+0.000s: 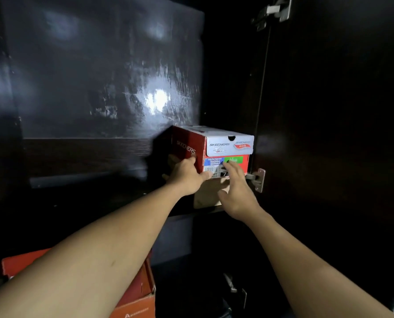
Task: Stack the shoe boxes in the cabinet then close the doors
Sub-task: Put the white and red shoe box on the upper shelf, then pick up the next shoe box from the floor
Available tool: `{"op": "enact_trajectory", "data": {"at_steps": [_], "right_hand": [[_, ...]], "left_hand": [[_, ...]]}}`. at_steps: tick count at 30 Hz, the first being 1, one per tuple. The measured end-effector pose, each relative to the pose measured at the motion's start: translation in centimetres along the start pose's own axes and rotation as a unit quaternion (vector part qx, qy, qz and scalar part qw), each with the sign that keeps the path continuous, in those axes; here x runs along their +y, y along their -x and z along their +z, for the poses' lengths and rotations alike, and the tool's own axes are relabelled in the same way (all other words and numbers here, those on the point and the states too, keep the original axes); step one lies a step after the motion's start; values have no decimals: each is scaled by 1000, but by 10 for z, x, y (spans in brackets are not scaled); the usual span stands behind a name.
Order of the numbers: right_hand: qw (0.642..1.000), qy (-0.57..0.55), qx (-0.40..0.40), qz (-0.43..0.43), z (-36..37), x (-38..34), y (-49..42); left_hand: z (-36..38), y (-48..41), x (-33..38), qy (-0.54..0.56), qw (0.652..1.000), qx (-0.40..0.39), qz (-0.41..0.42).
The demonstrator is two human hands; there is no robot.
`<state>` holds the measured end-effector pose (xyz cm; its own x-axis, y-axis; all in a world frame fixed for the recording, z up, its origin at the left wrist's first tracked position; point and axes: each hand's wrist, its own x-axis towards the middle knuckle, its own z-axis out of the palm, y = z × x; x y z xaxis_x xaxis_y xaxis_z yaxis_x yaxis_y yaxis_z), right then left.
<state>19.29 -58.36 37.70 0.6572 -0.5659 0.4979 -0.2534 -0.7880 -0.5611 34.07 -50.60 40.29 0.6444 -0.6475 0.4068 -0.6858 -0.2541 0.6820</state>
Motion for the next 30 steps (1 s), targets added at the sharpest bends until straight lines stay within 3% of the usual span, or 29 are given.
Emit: {"op": "enact_trajectory", "data": {"at_steps": [11,18,24,30], "right_hand": [[999,-34,-22,9,-43,-21,76],[986,-70,-72,133,-8,9,187],[956,-60,-152,245,55,73,306],[926,-36,-208,314,101,132,355]], "left_hand": [[-31,94,6,14,998,-8,56],[-3,209,-41,10,993,-100,-62],[55,303,-120,-7,957,-215,-193],[95,336,-188,-31,930,-255,-262]]}}
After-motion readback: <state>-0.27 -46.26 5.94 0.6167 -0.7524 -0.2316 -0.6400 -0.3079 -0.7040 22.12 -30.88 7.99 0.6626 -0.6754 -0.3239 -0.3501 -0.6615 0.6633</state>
